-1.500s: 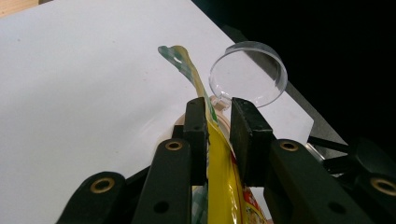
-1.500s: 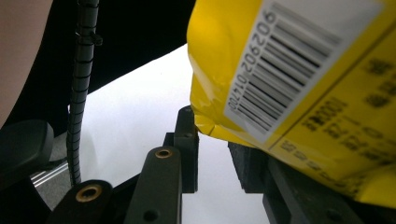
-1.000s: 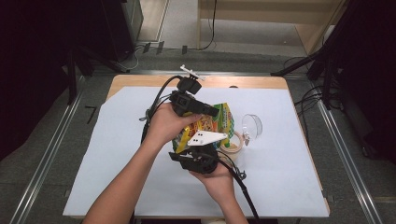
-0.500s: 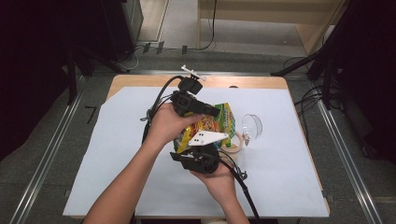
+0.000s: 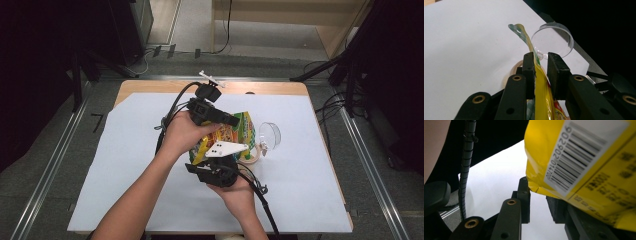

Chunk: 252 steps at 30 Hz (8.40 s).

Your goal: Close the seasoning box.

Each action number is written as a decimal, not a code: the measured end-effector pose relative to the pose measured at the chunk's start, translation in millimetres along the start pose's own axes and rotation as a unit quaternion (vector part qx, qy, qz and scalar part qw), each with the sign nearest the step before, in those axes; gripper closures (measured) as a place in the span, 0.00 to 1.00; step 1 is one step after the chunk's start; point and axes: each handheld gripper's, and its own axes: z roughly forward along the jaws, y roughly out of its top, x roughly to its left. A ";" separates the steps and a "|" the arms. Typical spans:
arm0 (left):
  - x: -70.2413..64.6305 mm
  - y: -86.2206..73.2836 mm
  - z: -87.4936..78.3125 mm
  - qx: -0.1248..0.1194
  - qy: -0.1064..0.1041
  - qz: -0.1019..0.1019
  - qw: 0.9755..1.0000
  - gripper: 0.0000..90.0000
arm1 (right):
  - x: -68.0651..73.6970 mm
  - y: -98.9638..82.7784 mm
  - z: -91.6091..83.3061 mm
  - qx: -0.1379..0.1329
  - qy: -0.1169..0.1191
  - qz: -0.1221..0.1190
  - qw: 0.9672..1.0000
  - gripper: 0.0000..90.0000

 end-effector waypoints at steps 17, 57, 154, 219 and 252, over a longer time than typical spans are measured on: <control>0.4 -0.2 1.3 0.001 -0.001 -0.001 1.000 0.85 | 0.2 -1.5 0.0 -0.002 -0.002 0.002 1.000 0.83; 0.4 7.3 -3.0 0.001 0.010 -0.001 1.000 0.85 | -1.6 7.7 5.1 -0.015 0.007 0.018 1.000 0.83; 26.6 -51.7 -7.2 0.002 -0.013 0.008 1.000 0.89 | -13.5 -38.5 40.4 0.037 0.015 -0.015 0.999 0.52; 54.2 -73.3 -42.0 -0.025 -0.067 0.052 0.996 1.00 | -25.8 -48.2 5.5 0.011 -0.027 -0.016 0.999 0.47; 116.7 -102.9 -74.5 -0.134 0.048 -0.007 0.990 0.97 | -46.5 -44.3 -22.5 0.049 0.040 -0.023 0.998 0.50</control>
